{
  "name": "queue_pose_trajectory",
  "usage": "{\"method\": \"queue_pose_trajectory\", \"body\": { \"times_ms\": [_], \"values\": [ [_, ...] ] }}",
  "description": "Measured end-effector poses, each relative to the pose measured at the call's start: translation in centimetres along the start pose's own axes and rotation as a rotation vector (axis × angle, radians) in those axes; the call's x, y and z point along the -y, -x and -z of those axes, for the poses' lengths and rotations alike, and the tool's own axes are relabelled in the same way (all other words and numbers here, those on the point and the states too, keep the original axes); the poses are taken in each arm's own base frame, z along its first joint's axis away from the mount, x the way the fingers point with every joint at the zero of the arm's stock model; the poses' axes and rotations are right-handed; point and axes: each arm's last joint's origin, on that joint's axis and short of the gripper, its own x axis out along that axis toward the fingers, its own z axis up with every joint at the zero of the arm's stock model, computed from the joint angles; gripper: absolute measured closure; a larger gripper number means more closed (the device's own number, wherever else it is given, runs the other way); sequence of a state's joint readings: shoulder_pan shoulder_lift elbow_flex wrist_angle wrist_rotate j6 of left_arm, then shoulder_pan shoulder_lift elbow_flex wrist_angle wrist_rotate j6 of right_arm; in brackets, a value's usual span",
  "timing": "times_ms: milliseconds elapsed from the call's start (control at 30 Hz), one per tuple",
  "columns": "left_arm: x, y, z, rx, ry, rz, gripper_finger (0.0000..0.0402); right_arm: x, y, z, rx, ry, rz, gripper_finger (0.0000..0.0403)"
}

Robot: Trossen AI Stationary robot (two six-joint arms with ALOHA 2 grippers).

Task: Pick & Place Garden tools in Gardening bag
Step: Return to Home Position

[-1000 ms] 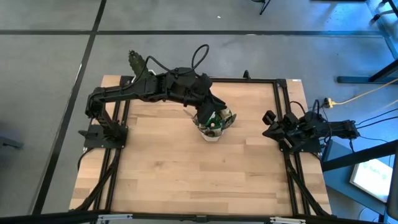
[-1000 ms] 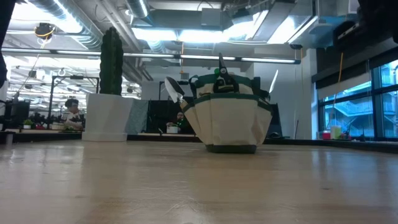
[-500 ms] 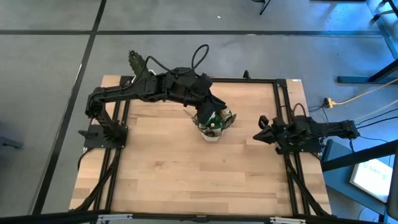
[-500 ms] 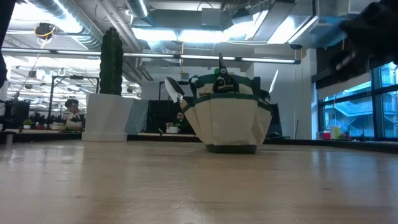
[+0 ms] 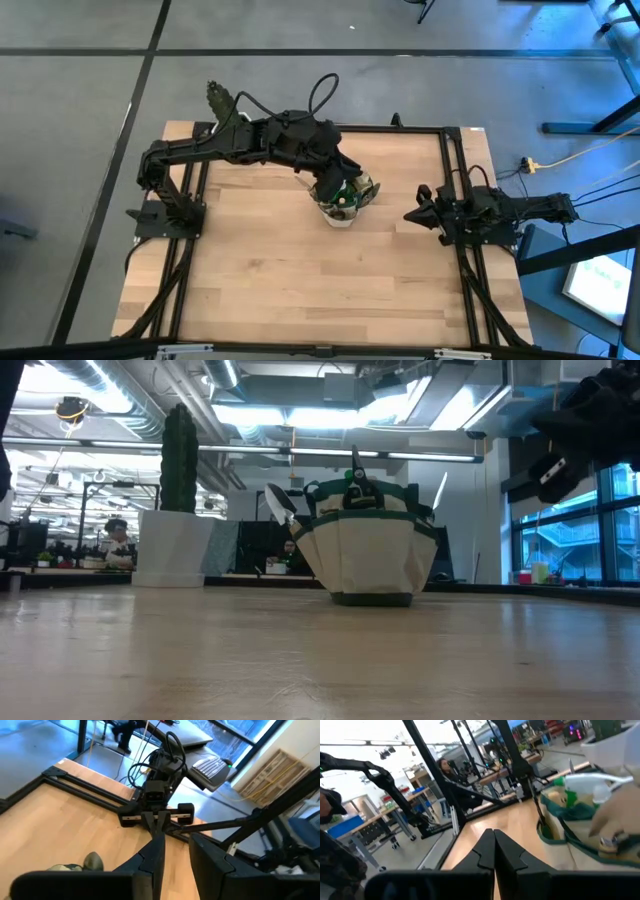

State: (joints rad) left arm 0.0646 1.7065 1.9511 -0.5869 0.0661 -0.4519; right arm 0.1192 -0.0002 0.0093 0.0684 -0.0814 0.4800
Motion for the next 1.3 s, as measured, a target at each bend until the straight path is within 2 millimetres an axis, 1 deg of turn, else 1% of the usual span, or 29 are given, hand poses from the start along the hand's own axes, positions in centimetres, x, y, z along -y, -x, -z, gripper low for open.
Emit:
{"method": "queue_pose_trajectory", "body": {
  "times_ms": [100, 200, 267, 367, 467, 567, 667, 767, 1033, 1167, 1300],
  "values": [
    [0.3, 0.0, 0.2, 0.005, -0.039, -0.014, 0.034, 0.2, 0.0, 0.4, -0.037, -0.01, 0.02, 0.0403],
    [0.8, 0.2, 0.3, 0.025, -0.062, -0.042, 0.0384, 0.2, 0.0, 0.4, -0.038, -0.027, 0.022, 0.0403],
    [1.4, 0.4, 0.4, 0.049, -0.073, -0.08, 0.0395, 0.2, 0.0, 0.4, -0.038, -0.069, 0.023, 0.0403],
    [2.3, 0.7, 0.7, 0.076, -0.104, -0.123, 0.04, 0.2, 0.0, 0.4, -0.039, -0.085, 0.025, 0.0403],
    [3.2, 1.2, 1.1, 0.07, -0.148, -0.108, 0.04, 0.2, 0.0, 0.4, -0.038, -0.085, 0.025, 0.0403],
    [4.0, 1.6, 1.3, 0.087, -0.145, -0.119, 0.04, 0.2, 0.0, 0.4, -0.038, -0.085, 0.025, 0.0403],
    [4.8, 2.1, 2.0, 0.09, -0.158, -0.196, 0.04, 0.2, 0.0, 0.4, -0.038, -0.085, 0.024, 0.0403],
    [5.7, 2.6, 3.1, 0.057, -0.191, -0.269, 0.04, 0.2, 0.0, 0.4, -0.038, -0.085, 0.024, 0.0402],
    [7.9, 3.6, 4.6, -0.012, -0.268, -0.182, 0.04, 0.2, 0.0, 0.4, -0.038, -0.085, 0.024, 0.0402],
    [8.6, 4.3, 6.2, -0.077, -0.262, -0.146, 0.04, 0.2, 0.0, 0.4, -0.038, -0.085, 0.023, 0.0402],
    [8.8, 6.6, 9.1, -0.069, -0.241, -0.123, 0.04, 0.2, 0.0, 0.4, -0.038, -0.085, 0.023, 0.0402]
  ]
}}
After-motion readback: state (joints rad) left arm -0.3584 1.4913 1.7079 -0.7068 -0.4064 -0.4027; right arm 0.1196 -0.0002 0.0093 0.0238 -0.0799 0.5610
